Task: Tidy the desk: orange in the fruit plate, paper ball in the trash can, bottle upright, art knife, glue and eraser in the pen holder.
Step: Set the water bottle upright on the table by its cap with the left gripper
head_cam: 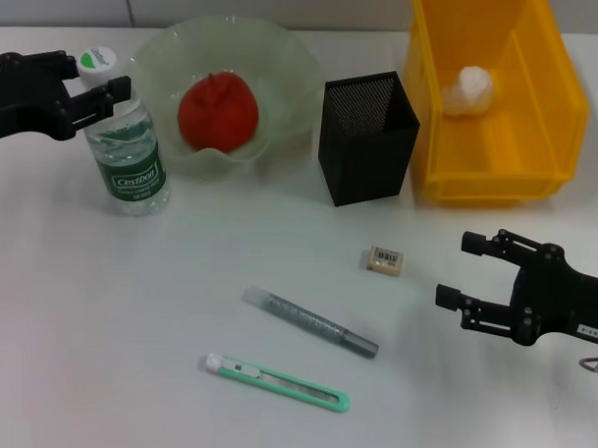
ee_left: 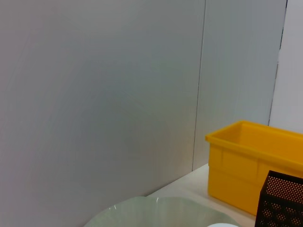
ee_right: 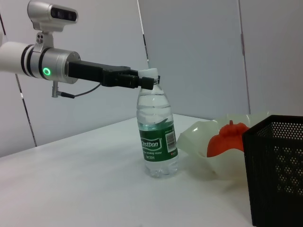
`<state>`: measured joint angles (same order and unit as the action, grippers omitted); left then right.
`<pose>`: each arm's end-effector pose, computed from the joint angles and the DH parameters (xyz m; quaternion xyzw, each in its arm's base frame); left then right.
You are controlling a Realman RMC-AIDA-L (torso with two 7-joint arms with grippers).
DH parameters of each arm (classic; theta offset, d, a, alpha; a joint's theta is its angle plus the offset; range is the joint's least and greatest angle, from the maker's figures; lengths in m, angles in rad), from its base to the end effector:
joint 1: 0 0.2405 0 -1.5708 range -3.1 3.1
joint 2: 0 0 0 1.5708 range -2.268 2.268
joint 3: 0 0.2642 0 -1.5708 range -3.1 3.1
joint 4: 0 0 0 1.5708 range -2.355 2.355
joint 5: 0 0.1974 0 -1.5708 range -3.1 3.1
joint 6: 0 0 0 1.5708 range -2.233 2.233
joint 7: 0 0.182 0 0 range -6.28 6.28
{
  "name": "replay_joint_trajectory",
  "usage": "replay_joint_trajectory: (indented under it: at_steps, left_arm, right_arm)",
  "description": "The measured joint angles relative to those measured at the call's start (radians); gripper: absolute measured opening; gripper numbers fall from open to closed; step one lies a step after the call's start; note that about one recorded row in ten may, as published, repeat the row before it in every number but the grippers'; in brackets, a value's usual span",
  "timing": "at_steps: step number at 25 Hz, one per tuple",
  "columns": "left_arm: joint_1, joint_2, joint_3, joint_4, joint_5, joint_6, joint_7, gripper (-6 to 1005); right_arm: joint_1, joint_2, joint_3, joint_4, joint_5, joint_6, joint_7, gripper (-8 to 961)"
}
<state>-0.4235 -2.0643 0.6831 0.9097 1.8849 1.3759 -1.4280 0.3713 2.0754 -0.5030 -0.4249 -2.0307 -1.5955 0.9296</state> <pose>-0.2727 0.3711 0.0349 -0.9021 -0.2041 -0.2182 0.3112 0.3001 0.2732 -0.0525 -0.9237 0.1832 0.2761 0.1925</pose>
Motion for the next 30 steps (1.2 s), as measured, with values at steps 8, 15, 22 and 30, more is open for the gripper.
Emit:
replay_joint_trajectory:
  at_steps: [8, 15, 22, 30]
  left_arm:
    - [0.000, 0.000, -0.004, 0.000, -0.003, 0.005, 0.000, 567]
    - [0.001, 0.000, 0.001, 0.000, -0.010, 0.008, 0.000, 577]
    - [0.004, 0.000, 0.004, -0.001, -0.011, 0.007, 0.002, 587]
    - [0.006, 0.000, 0.004, -0.002, -0.012, 0.006, 0.002, 599]
  right_arm:
    - [0.000, 0.000, 0.000, 0.000, -0.001, 0.000, 0.000, 809]
    - [0.000, 0.002, 0.000, 0.001, -0.002, 0.000, 0.000, 809]
    - [0.000, 0.002, 0.000, 0.002, -0.002, 0.000, 0.000, 808]
    - [0.000, 0.002, 0.000, 0.000, -0.002, -0.001, 0.000, 809]
